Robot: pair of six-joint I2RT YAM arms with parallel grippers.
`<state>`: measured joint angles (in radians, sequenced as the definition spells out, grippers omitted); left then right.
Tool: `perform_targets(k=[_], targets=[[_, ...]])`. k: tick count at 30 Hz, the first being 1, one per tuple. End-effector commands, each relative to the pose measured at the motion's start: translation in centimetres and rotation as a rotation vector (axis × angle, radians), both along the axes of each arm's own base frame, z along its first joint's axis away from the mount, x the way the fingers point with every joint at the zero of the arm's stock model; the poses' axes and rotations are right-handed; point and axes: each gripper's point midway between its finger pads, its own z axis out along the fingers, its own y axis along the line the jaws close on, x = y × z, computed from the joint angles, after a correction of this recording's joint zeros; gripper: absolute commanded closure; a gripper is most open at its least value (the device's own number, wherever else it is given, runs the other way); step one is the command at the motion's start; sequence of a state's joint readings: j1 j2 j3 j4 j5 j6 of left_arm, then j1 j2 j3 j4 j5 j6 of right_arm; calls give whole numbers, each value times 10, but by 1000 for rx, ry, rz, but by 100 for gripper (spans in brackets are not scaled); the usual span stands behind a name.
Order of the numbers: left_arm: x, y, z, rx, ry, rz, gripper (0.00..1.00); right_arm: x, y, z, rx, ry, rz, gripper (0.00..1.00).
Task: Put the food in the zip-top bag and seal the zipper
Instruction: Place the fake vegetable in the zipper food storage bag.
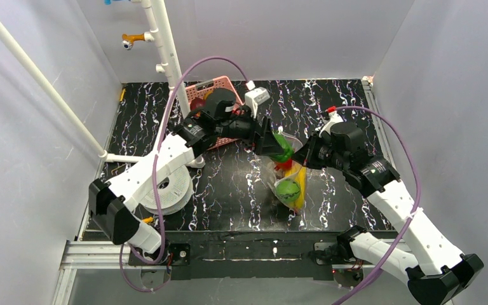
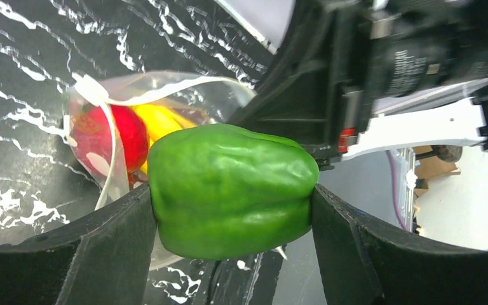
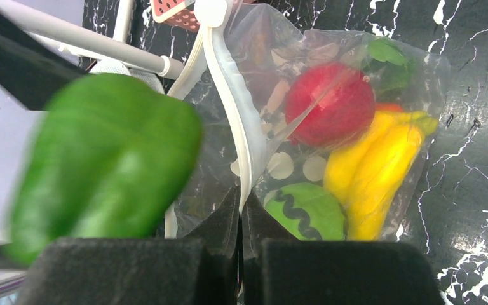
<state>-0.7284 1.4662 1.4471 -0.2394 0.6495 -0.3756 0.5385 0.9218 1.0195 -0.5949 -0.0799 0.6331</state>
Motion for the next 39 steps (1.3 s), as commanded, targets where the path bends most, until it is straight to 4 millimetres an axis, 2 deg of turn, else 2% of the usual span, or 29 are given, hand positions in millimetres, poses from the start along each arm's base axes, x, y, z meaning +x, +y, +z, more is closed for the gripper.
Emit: perform_targets(k=[1, 6, 11, 18, 22, 27, 34, 35, 39], targets=[[-2, -4, -25, 89, 3, -14, 53, 5, 0, 36, 66, -105, -14, 99], [-2, -5, -43, 146, 34, -19, 46, 4, -2, 35, 58, -111, -19, 99], [-4, -7, -56, 187, 59, -32, 33, 4, -1, 34, 62, -113, -16, 99], [-17, -7, -58, 218, 19, -83, 4, 3, -3, 32, 55, -114, -18, 99], [-17, -4, -55, 220, -14, -75, 2, 3, -3, 31, 56, -115, -18, 99], [-12, -1, -46, 216, -53, -50, 2, 3, -3, 31, 57, -114, -18, 99], [-5, 8, -19, 195, -155, 5, 2, 3, -3, 29, 53, -111, -21, 99], [4, 17, 2, 174, -241, 75, 2, 4, -4, 28, 50, -113, -25, 99], [24, 33, 29, 141, -362, 233, 2, 4, -8, 28, 39, -124, -37, 99]])
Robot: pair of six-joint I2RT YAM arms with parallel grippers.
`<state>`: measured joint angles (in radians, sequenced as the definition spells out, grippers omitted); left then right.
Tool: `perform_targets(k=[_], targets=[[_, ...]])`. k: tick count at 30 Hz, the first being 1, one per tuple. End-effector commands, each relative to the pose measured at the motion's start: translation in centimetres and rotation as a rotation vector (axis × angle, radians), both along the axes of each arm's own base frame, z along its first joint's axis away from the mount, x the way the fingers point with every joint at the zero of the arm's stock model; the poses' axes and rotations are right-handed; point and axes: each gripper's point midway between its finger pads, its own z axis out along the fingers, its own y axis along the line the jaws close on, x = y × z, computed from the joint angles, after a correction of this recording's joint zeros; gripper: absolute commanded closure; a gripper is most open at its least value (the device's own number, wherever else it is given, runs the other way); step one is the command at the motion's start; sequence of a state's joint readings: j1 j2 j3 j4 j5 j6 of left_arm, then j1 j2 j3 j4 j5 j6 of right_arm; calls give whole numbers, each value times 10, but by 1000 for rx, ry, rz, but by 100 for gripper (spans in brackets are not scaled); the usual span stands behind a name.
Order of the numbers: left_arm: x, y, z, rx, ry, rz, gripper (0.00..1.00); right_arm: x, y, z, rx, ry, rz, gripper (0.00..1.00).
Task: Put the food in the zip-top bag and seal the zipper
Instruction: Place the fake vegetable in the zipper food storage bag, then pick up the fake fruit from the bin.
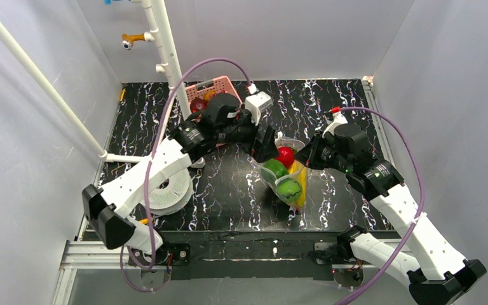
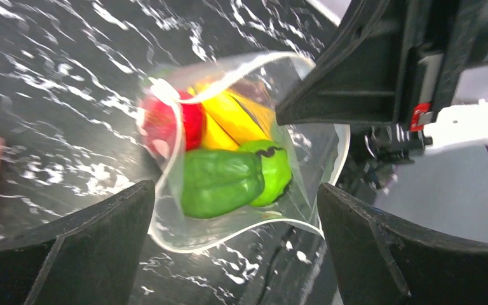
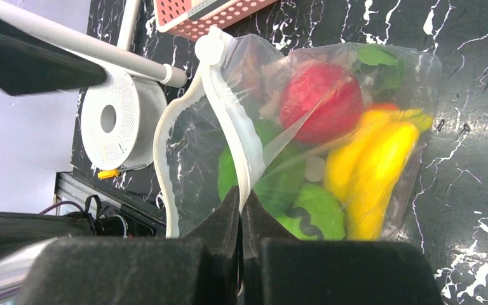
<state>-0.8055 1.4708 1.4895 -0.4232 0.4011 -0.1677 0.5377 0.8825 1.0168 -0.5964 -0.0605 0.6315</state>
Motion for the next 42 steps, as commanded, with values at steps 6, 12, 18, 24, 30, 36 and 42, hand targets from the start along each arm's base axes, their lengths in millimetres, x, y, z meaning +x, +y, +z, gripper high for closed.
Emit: perform_targets(k=[6, 12, 18, 24, 30, 36, 42], targets=[[79, 68, 84, -52, -430, 534, 2, 5, -9, 19, 13, -104, -37, 99], [136, 87, 73, 171, -539, 764, 2, 0, -13, 19, 3, -116, -34, 99], [183, 79, 35, 371, -563, 831, 2, -6, -24, 21, -32, -148, -40, 99], [223, 89, 3, 448, -522, 943, 2, -12, -48, 24, -125, -195, -83, 99], [269, 102, -48, 521, -446, 1007, 2, -21, -61, 23, -193, -214, -77, 99], [314, 123, -107, 656, -354, 1054, 2, -27, -53, 27, -174, -208, -22, 99], [338, 154, -137, 753, -371, 1120, 2, -30, -41, 25, -148, -177, 37, 99]])
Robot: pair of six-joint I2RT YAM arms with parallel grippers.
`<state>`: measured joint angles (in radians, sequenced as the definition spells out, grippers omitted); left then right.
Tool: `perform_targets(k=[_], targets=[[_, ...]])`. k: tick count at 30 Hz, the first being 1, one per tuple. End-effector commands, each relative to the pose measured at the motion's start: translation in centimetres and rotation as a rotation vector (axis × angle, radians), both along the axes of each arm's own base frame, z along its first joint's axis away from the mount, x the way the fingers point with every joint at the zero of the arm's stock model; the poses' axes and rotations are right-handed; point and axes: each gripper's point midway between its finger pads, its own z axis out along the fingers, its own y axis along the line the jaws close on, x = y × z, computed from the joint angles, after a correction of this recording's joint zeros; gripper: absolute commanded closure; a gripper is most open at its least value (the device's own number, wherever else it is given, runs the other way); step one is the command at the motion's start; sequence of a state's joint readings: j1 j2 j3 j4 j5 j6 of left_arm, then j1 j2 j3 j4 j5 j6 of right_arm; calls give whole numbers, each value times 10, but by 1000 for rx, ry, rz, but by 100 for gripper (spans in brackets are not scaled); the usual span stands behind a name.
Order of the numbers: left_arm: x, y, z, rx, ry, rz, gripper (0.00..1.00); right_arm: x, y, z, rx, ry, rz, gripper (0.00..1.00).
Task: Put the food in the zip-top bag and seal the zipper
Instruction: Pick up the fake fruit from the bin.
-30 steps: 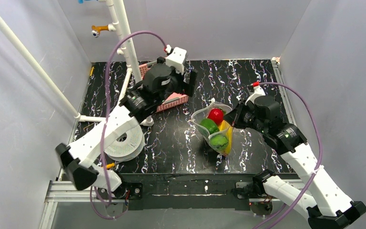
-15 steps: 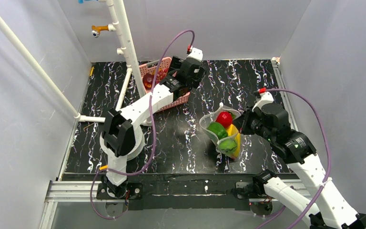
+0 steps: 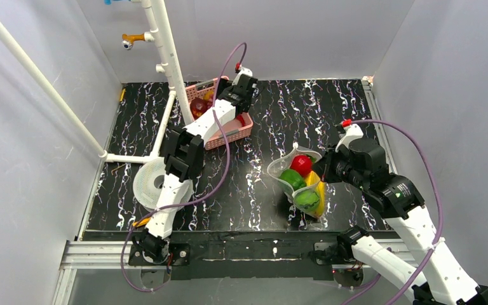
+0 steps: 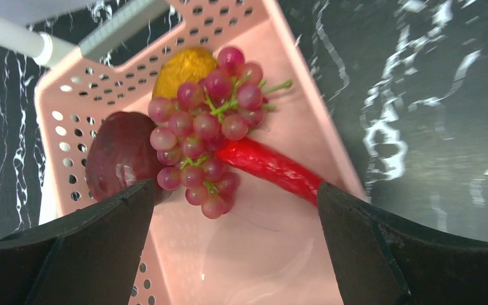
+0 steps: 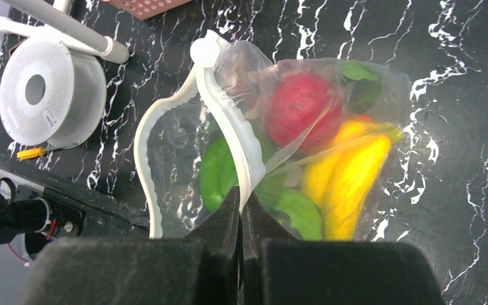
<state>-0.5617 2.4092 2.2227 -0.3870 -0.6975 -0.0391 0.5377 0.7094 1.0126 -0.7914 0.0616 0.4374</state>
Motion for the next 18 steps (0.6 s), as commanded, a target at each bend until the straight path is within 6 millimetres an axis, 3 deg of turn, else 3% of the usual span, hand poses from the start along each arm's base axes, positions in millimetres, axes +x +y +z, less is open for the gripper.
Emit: perform_targets(k=[1, 5, 13, 18], targets=[[8, 34, 11, 46, -28, 94, 2, 1, 13, 29, 57, -58, 65, 99], [13, 55, 3, 77, -49, 134, 6, -4, 17, 30, 64, -37, 96, 99], [19, 64, -12, 100, -51, 113, 22, -2, 18, 30, 63, -22, 93, 99], [23, 74, -21, 85, -34, 141, 24, 1, 20, 31, 68, -15, 88, 99]])
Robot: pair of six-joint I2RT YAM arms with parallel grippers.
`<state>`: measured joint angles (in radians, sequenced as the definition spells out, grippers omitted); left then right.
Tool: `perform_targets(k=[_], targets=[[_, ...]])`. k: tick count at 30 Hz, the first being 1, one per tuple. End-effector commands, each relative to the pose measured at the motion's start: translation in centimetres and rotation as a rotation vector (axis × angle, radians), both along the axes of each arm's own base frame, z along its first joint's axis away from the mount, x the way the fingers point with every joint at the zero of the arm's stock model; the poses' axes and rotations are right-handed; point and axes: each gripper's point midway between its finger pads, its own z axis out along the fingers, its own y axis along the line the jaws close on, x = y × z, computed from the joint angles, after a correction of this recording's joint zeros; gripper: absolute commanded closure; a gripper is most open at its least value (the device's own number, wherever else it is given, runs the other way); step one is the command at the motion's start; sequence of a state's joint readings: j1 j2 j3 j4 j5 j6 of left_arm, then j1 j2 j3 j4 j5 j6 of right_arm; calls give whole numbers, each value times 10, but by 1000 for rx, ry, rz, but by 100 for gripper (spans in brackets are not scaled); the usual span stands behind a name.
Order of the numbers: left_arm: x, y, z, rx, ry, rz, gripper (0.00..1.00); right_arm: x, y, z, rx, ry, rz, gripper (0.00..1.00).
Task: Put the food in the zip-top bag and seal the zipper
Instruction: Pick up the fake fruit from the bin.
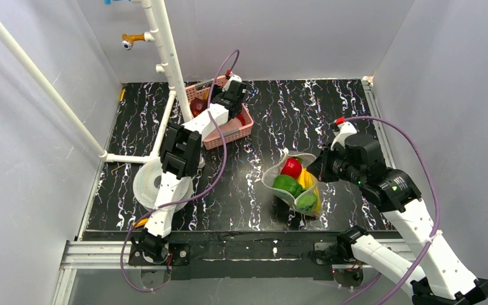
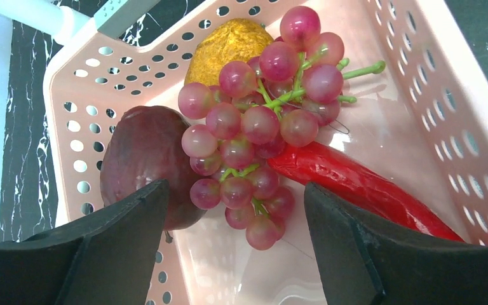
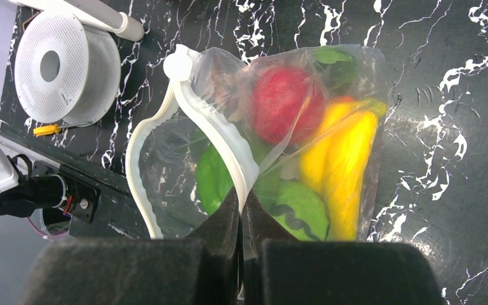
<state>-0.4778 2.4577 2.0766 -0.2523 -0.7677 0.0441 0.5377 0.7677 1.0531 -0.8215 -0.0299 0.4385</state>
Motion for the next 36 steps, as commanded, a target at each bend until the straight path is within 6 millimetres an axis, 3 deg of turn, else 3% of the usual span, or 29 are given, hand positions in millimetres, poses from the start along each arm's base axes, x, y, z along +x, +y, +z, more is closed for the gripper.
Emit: perform_targets(k=[1, 11, 19, 26, 30, 32, 36], targets=[[11, 10, 36, -52, -91, 48, 25, 7, 6, 31, 53, -79, 9, 99], [-8, 11, 8, -132, 0, 87, 56, 9, 10, 33, 79, -65, 4, 99], [-20, 8, -11, -174, 75, 84, 48, 10, 12, 36, 97, -66, -8, 99], [-15, 12, 4, -151, 55, 54, 44, 10, 14, 36, 118, -57, -10, 99], [-17, 14, -6, -167, 91, 50, 46, 9, 15, 37, 125, -54, -5, 99], [-19, 12, -14, -192, 117, 38, 53, 10, 15, 38, 124, -58, -7, 99], [-22, 2, -10, -248, 144, -11, 83, 9, 13, 39, 119, -60, -12, 99]])
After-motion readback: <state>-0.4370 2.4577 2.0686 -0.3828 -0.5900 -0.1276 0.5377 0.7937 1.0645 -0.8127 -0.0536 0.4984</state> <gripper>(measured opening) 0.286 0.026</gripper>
